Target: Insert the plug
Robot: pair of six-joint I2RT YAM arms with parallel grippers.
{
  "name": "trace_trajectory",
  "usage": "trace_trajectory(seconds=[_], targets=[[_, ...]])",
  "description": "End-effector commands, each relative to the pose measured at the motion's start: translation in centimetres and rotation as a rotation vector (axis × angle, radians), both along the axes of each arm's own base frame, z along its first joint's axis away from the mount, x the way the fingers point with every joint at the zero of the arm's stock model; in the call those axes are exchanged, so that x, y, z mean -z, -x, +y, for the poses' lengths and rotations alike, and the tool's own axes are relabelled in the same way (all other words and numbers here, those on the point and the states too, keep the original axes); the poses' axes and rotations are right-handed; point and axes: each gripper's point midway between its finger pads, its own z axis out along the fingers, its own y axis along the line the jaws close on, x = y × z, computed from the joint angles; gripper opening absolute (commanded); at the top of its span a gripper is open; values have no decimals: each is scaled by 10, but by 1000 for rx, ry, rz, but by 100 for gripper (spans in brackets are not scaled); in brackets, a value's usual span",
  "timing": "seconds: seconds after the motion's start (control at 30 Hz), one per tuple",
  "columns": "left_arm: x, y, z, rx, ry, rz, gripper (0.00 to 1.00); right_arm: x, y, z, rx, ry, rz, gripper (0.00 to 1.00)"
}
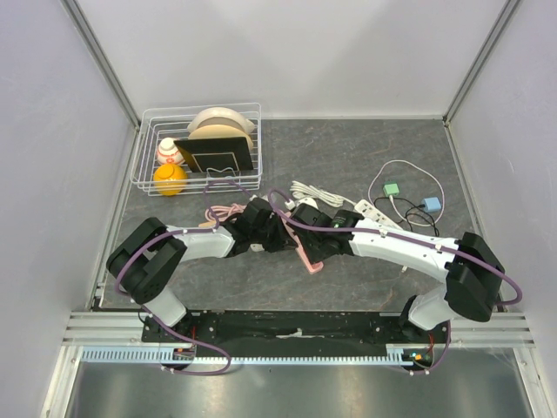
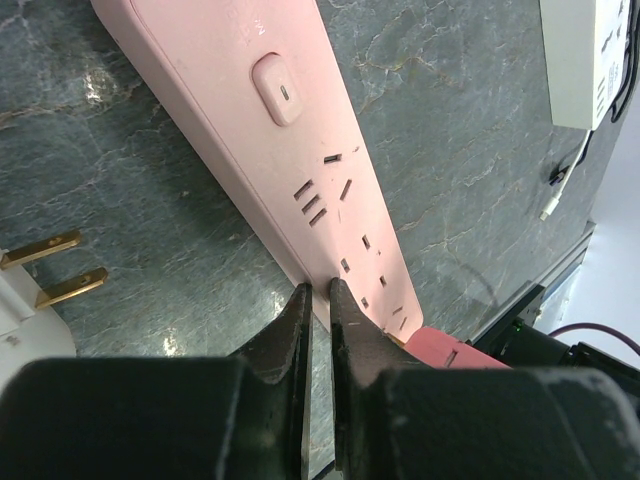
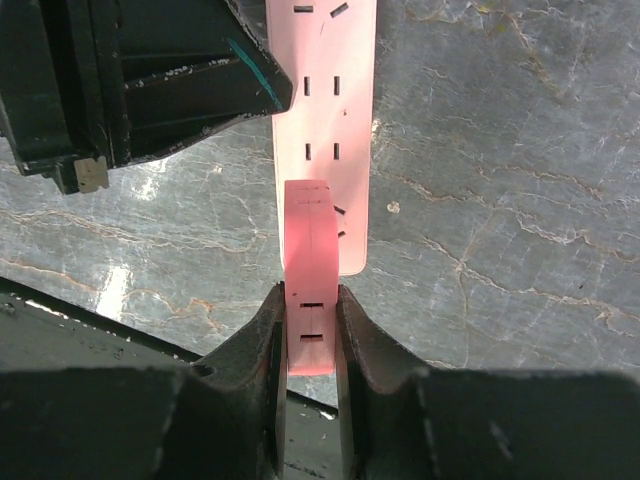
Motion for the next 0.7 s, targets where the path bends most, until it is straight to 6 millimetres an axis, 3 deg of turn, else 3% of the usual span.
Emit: trace_trajectory(seconds=[0.0, 0.67], targets=[[20, 20, -15, 47, -2, 41, 14, 2, -2, 3, 12, -9, -13, 0], [20, 20, -16, 49, -3, 46, 14, 14, 0, -8, 27, 51, 1, 0]])
